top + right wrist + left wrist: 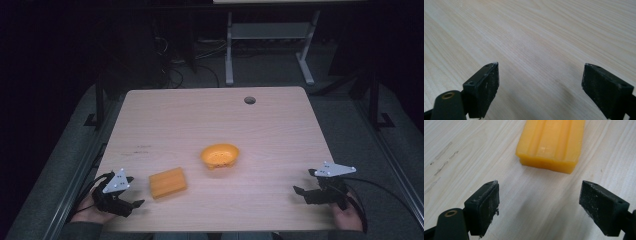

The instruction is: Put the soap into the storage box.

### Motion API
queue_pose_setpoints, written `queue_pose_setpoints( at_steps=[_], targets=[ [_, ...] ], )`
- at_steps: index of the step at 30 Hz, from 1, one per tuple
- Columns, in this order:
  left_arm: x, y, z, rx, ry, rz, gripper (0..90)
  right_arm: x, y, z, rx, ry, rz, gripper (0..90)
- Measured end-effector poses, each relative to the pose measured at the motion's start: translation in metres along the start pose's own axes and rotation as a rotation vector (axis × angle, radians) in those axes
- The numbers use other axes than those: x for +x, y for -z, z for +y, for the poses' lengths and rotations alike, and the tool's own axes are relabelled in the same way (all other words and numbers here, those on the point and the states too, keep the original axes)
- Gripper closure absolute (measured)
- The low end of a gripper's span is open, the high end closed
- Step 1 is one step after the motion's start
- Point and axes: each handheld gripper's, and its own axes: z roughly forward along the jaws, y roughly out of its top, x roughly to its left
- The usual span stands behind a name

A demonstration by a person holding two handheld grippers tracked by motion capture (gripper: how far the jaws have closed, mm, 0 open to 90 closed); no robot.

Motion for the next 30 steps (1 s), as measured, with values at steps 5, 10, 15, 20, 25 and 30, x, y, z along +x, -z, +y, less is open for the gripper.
queue_pose_setpoints(
  at_steps=[5,10,15,20,25,30],
  targets=[
    [-0.001,0.005,0.017,-0.005,-0.028,-0.001,15.8,0.000,0.001,-0.001,-0.002,-0.005,0.001,13.9],
    [-0.003,0.002,0.033,0.016,-0.068,-0.012,15.8,0.001,0.002,-0.002,-0.006,0.001,0.001,14.0],
    [-0.001,-0.001,0.046,0.030,-0.090,-0.030,15.8,0.001,0.003,-0.002,-0.011,-0.003,0.000,13.9],
    [0.001,-0.005,0.060,0.045,-0.117,-0.045,15.9,0.002,0.002,-0.002,-0.007,-0.002,0.003,13.9],
    [0.002,-0.012,0.070,0.056,-0.127,-0.070,15.4,0.003,0.003,-0.001,-0.011,0.005,0.006,13.9],
    [0.002,-0.026,0.083,0.095,-0.145,-0.110,15.4,0.003,0.003,-0.001,-0.012,0.007,0.008,13.9]
  ],
)
